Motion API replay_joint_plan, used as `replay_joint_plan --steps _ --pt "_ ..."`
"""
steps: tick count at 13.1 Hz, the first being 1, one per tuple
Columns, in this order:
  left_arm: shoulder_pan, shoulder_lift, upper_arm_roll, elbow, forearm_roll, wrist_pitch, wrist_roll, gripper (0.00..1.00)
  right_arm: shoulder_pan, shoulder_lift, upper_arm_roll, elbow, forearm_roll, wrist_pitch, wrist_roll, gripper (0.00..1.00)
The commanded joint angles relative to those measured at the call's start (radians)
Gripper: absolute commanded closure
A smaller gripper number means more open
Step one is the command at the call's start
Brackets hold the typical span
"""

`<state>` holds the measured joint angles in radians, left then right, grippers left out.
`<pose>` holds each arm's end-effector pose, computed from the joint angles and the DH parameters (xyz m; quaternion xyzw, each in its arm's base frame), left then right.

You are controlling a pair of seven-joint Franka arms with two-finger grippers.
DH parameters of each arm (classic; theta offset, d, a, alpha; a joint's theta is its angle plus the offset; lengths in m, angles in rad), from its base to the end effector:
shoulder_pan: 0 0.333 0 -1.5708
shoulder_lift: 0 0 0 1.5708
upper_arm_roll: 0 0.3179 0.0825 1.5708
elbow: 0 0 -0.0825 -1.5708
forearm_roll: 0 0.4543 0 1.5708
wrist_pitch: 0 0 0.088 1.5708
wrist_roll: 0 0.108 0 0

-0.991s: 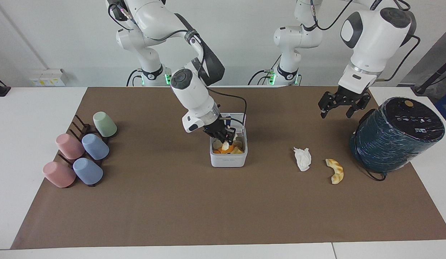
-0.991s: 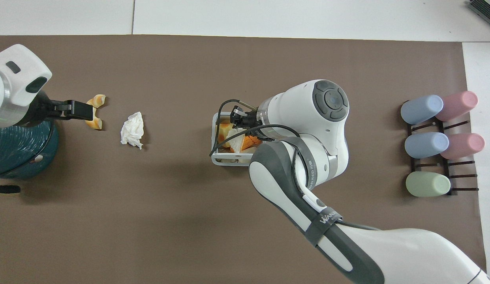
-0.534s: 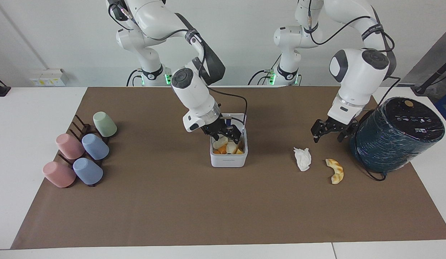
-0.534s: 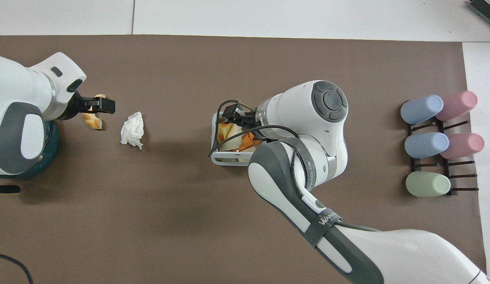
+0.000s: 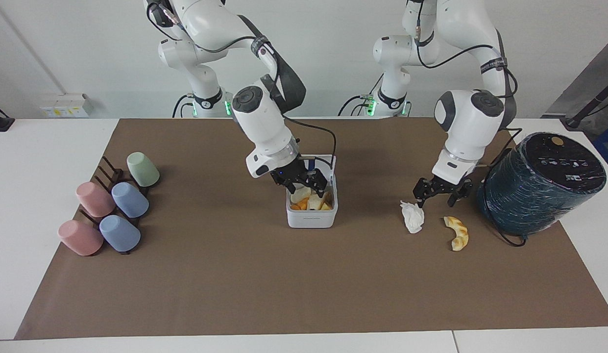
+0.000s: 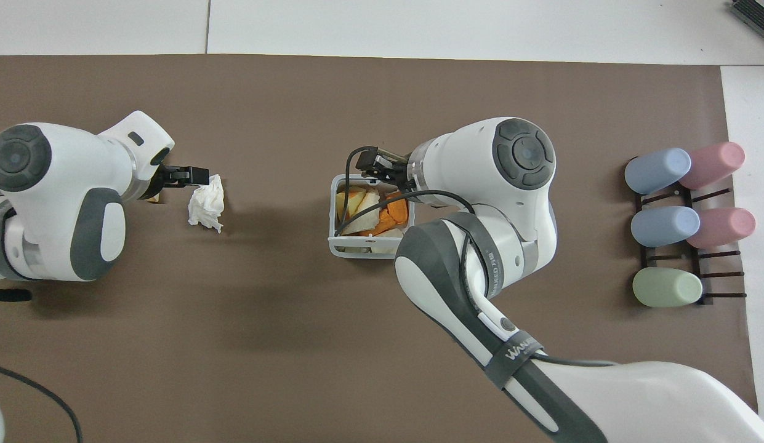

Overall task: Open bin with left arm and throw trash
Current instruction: 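Grasp the white tissue with the left gripper while the right gripper withdraws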

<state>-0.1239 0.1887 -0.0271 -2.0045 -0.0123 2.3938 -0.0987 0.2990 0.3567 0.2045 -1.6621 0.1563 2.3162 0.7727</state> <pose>0.6581 -0.0999 0.3437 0.9947 -0.0215 0.0985 0.0195 0.6615 0.3511 0.4075 -0.9659 0.1865 -0.0617 0.1687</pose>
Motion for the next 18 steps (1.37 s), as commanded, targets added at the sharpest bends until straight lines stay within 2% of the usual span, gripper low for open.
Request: replay_joint_plan --steps 1,3,5,6,7,9,11,12,16,18 --pt "-0.033 0.049 0.009 -0.043 0.011 0.099 -0.049 0.00 -0.041 -0.008 0.006 0.011 -0.197 0.006 -0.012 0.00" --pt "-0.042 0.072 0.009 -0.106 0.011 0.187 -0.052 0.00 -0.090 -0.008 0.007 0.019 -0.347 -0.015 -0.035 0.00" --pt "-0.040 0.081 0.010 -0.143 0.011 0.238 -0.050 0.04 -0.135 -0.025 0.007 0.019 -0.365 -0.046 -0.093 0.00" --pt "-0.040 0.080 0.010 -0.145 0.011 0.231 -0.049 0.10 -0.155 -0.041 0.007 0.019 -0.365 -0.070 -0.139 0.00" --pt "-0.040 0.080 0.010 -0.145 0.011 0.228 -0.049 0.20 -0.178 -0.060 0.009 0.019 -0.366 -0.098 -0.183 0.00" --pt "-0.037 0.080 0.010 -0.137 0.011 0.211 -0.050 0.52 -0.221 -0.106 0.010 0.019 -0.362 -0.167 -0.275 0.00" --pt "-0.034 0.081 0.010 -0.110 0.011 0.168 -0.050 0.92 -0.235 -0.149 -0.017 0.019 -0.354 -0.234 -0.358 0.00" --pt "-0.036 0.084 0.010 -0.085 0.011 0.139 -0.050 1.00 -0.231 -0.172 -0.048 0.019 -0.350 -0.269 -0.393 0.00" --pt "-0.042 0.087 0.006 0.065 0.011 -0.034 -0.067 1.00 -0.228 -0.246 -0.108 0.019 -0.327 -0.371 -0.449 0.00" --pt "-0.090 0.087 0.001 0.140 0.011 -0.122 -0.171 1.00 -0.227 -0.274 -0.152 0.019 -0.308 -0.418 -0.472 0.00"
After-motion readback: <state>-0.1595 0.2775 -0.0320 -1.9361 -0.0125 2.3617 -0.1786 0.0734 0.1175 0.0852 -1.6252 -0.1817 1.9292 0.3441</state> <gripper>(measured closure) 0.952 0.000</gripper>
